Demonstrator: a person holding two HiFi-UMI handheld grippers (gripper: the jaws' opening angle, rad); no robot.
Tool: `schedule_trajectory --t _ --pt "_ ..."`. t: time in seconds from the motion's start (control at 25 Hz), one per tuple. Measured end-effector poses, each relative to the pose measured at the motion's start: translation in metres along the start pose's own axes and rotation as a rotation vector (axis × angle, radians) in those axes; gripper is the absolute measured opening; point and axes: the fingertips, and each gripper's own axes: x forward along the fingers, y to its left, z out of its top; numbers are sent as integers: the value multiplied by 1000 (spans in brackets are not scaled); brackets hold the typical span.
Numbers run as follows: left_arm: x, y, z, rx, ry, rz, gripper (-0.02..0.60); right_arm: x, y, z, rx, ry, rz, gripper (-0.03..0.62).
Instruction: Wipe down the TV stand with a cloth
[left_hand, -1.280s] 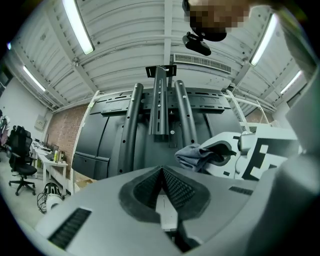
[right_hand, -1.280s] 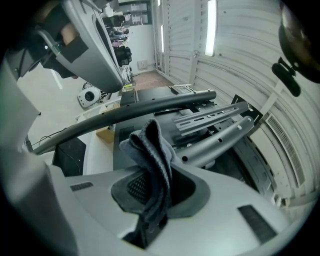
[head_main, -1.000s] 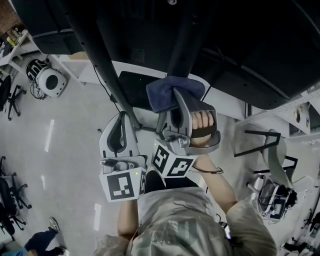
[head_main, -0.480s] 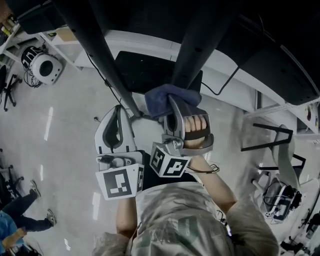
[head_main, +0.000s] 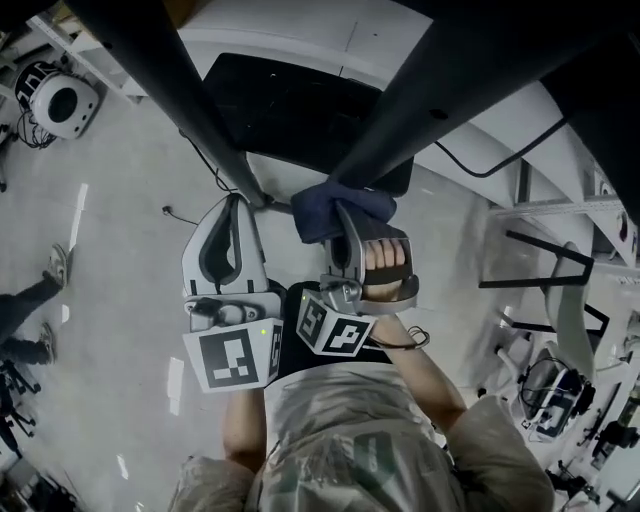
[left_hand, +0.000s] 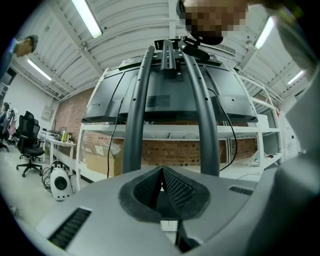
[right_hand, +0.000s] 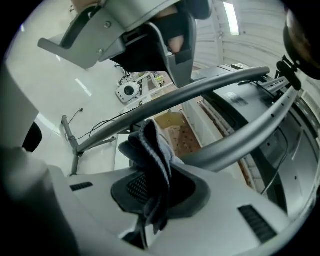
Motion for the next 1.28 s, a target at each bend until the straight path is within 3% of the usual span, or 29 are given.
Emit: schedule_trajectory --t 0.32,0.56,0.84,1.0,1.16,1.28 --pt "19 -4 -58 -33 13 -52 15 16 61 -26 -15 31 21 58" --pt "23 -11 -66 -48 16 -69 15 18 77 -37 -11 58 51 58" --pt "16 -4 -74 -78 35 -34 15 18 86 -44 1 67 93 58" --pt "9 7 -23 -89 32 -6 15 4 60 -23 62 63 198 58" --pt "-4 8 66 -73 9 36 15 -22 -30 34 111 -49 212 58" --pt "-16 18 128 -85 -9 91 15 -34 -105 92 210 -133 197 58"
